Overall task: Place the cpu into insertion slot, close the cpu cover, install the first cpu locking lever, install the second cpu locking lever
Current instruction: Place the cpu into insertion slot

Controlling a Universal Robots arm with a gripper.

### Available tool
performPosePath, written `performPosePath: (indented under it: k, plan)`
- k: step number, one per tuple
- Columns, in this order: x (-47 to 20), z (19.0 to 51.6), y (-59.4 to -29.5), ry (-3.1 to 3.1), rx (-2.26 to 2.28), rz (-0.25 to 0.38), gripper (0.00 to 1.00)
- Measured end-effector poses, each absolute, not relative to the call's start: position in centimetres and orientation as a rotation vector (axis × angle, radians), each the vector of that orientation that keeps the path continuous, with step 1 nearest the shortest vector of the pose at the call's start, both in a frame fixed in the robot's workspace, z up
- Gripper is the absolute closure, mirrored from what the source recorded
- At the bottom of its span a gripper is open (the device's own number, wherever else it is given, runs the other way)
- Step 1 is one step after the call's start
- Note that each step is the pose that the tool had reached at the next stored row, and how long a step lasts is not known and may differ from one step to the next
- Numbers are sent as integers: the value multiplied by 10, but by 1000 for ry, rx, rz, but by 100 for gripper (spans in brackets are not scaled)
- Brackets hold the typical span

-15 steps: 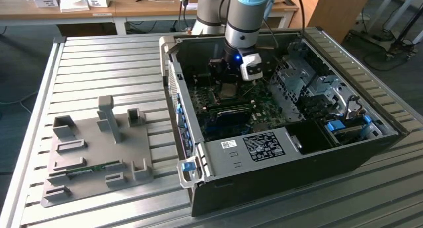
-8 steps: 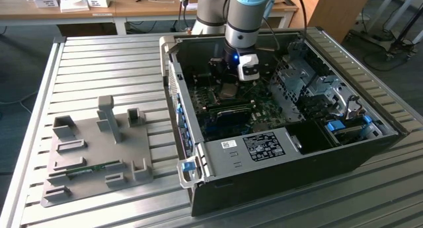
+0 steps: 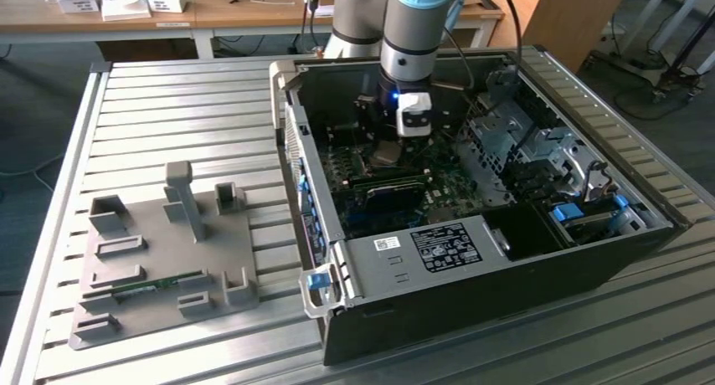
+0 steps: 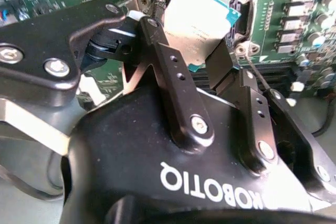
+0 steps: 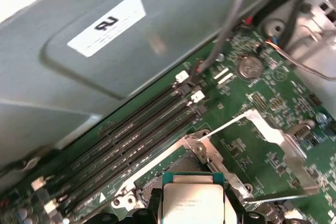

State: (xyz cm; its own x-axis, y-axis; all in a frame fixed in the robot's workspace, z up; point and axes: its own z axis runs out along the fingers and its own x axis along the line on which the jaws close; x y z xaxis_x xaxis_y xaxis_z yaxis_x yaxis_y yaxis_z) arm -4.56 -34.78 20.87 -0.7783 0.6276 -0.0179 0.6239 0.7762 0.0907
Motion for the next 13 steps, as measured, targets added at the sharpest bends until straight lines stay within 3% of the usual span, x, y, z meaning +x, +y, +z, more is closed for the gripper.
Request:
performPosePath:
  k: [13]
  plan:
    - [-46,208,-348,2794,1307,115,46]
